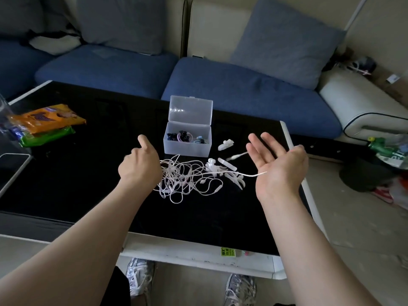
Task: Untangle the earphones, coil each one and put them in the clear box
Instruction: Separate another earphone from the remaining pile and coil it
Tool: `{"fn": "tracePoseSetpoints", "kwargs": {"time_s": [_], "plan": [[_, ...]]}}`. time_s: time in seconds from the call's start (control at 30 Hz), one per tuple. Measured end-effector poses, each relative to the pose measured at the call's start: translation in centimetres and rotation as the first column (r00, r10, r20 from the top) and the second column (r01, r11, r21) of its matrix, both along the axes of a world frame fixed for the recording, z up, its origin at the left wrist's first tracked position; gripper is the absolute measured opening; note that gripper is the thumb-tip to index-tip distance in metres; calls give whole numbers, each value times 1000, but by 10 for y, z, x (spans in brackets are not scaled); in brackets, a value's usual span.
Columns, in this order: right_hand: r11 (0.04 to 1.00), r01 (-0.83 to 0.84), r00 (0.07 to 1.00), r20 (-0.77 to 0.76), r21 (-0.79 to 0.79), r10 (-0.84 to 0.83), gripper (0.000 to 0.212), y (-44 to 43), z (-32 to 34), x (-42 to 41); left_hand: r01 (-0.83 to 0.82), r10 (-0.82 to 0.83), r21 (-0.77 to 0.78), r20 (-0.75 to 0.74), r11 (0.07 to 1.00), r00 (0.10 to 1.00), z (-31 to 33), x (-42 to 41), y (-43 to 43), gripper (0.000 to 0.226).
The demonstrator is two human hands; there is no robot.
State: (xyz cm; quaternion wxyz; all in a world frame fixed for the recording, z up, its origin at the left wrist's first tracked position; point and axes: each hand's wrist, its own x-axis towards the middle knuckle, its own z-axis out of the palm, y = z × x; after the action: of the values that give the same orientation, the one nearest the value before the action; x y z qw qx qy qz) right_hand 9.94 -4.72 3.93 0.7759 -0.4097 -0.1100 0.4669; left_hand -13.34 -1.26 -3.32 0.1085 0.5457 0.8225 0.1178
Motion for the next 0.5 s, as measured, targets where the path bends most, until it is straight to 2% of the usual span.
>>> {"fn": "tracePoseSetpoints", "kwargs": {"time_s": [0.07, 0.13, 0.17, 0.23, 0.3, 0.33, 0.4, 0.5], "plan": [[999, -5, 974, 226, -40, 14, 17, -3, -1, 1, 3, -10, -49, -139, 999, 990, -1, 1, -1, 43], [999, 19, 913, 408, -46, 1, 16, -5, -4, -1, 79, -86, -39, -243, 996, 966, 0, 4, -1, 46], [998, 35, 885, 466, -49, -8, 15, -5, -6, -2, 167, -166, -16, -222, 986, 961, 2, 7, 1, 50], [995, 67, 831, 556, -68, -18, 15, -5, -10, -2, 394, -393, 18, -58, 919, 918, 10, 14, 2, 56], [994, 80, 796, 605, -81, -14, 13, -5, -15, -1, 597, -595, 13, 110, 802, 796, 16, 25, -2, 54], [993, 86, 779, 627, -87, -13, 12, -5, -17, 0, 669, -662, 0, 143, 743, 736, 16, 30, -4, 48], [989, 96, 754, 657, -110, 0, 14, -5, -18, 4, 738, -731, -56, 105, 672, 674, 8, 36, -8, 28], [968, 135, 649, 757, -213, 76, 17, -2, -29, 15, 734, -739, -142, 21, 664, 673, -3, 34, -4, 10]]}}
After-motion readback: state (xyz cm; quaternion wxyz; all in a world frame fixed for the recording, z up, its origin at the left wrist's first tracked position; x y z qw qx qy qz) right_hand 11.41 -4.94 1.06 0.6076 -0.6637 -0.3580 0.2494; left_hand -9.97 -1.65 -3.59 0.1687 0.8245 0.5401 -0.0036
